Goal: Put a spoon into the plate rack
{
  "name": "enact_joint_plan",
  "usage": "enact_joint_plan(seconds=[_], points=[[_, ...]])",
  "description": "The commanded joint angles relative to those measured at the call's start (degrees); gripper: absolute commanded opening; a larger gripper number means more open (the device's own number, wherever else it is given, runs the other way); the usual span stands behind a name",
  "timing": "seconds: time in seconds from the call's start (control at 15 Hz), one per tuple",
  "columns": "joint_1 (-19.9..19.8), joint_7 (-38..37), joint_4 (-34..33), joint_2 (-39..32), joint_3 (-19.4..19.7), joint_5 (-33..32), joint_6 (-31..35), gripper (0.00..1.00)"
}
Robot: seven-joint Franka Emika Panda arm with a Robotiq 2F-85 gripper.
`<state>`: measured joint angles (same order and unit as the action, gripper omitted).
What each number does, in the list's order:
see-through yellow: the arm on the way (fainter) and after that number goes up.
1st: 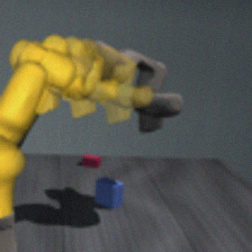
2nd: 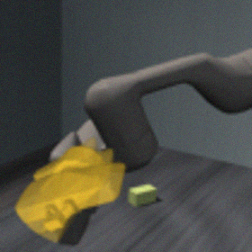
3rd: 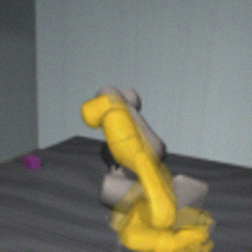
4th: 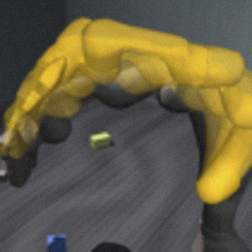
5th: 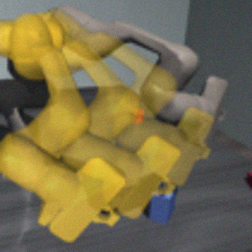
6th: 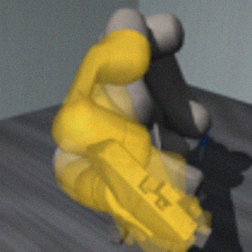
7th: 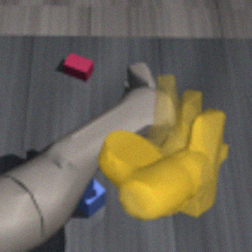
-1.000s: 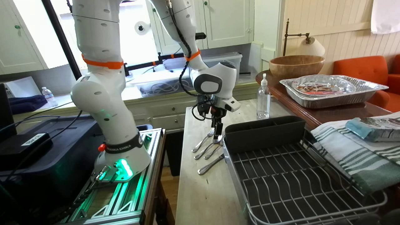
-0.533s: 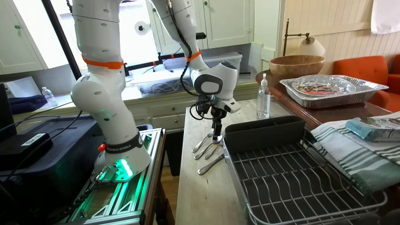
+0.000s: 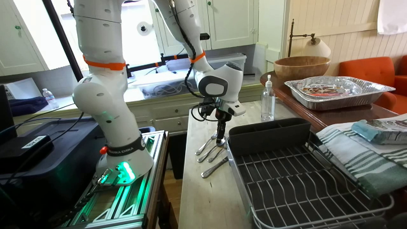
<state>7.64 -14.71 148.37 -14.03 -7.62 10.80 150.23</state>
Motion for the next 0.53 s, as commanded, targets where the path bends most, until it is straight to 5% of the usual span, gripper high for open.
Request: enact_joint_plan(seconds=[0.0, 0.13, 0.2, 0.27, 0.47], points=[[1.67, -4.45, -0.71, 0.33, 1.71, -2.67, -1.88, 0.92], [2.11, -5.91, -1.25, 0.28, 2.29, -3.99, -2.11, 0.99], [2.21, -6.35, -1.5, 0.2, 2.45, -4.37, -2.21, 0.92], [2.26, -6.7, -1.76, 0.08, 2.57, -4.77, -2.27, 0.7], [2.35, -7.33, -2.46, -0.2, 2.79, -5.36, -2.45, 0.56]])
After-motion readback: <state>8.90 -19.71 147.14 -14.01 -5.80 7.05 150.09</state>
